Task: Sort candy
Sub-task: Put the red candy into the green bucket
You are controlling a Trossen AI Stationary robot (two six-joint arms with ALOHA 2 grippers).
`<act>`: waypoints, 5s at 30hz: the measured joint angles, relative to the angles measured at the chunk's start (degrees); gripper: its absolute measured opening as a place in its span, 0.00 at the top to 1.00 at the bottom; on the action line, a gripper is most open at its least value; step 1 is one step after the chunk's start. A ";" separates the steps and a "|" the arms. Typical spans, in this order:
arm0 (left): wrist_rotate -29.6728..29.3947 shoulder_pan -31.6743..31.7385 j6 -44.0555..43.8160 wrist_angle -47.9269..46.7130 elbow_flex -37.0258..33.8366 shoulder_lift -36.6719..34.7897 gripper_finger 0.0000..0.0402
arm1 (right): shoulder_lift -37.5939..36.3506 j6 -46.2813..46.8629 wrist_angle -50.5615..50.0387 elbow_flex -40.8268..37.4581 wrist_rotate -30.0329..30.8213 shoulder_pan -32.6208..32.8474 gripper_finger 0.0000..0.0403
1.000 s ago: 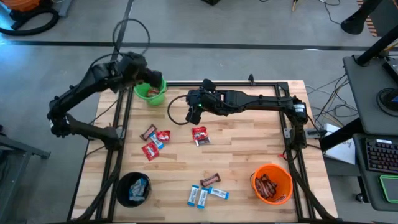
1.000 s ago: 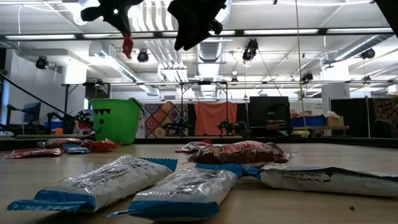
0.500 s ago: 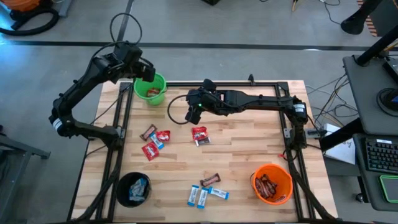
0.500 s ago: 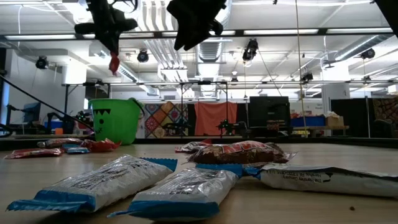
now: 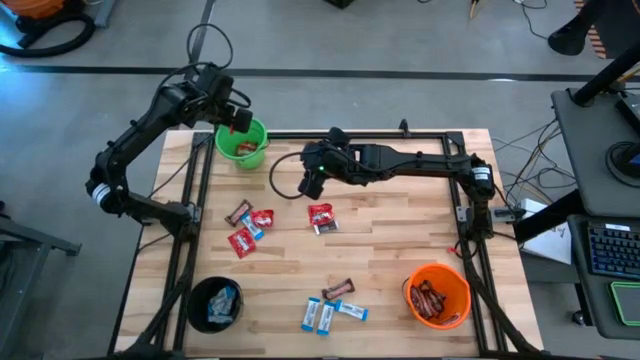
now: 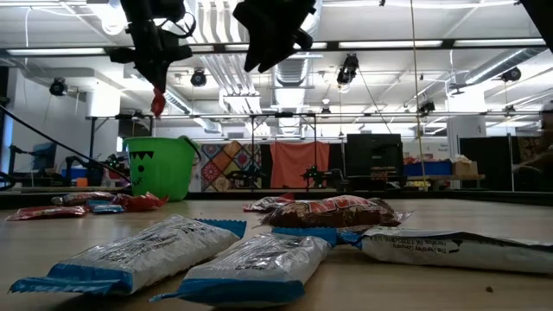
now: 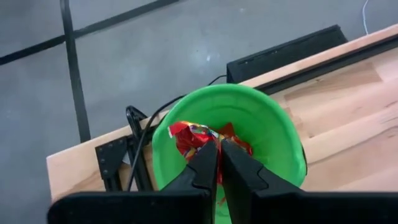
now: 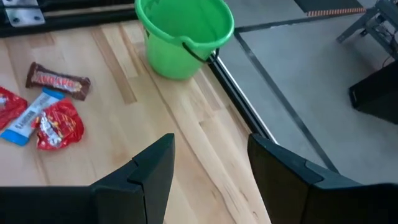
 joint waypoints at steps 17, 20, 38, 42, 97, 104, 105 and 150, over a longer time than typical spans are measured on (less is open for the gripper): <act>20.33 -0.72 -1.10 -3.35 0.00 -1.85 0.71 | 0.00 8.04 -8.05 -0.57 -0.16 0.00 0.51; 29.87 -3.88 -3.61 -2.67 0.00 -3.69 0.72 | 0.00 12.22 -14.14 -2.71 -0.55 0.00 0.51; 28.95 -32.44 -23.13 -1.69 0.00 -15.27 0.73 | 0.09 13.13 -5.62 -15.48 -30.70 -2.21 0.51; 22.95 -38.71 -26.56 -1.39 0.00 -16.18 0.73 | 0.04 14.72 -5.23 -16.97 -31.34 -3.73 0.51; 14.43 -46.86 -24.22 -0.55 0.00 -16.09 0.73 | 8.22 -15.56 6.09 -23.12 -36.57 -5.99 0.51; 14.41 -46.86 -23.61 -0.89 0.00 -16.09 0.73 | 8.22 -20.09 6.36 -23.14 -36.48 -5.99 0.51; 14.39 -46.86 -23.59 -0.89 0.00 -16.09 0.73 | 8.24 -20.35 6.74 -23.26 -36.48 -5.99 0.51; 12.85 -46.80 -22.06 -4.01 0.00 -16.30 0.73 | 8.14 1.68 14.71 -30.08 -37.73 -7.81 0.98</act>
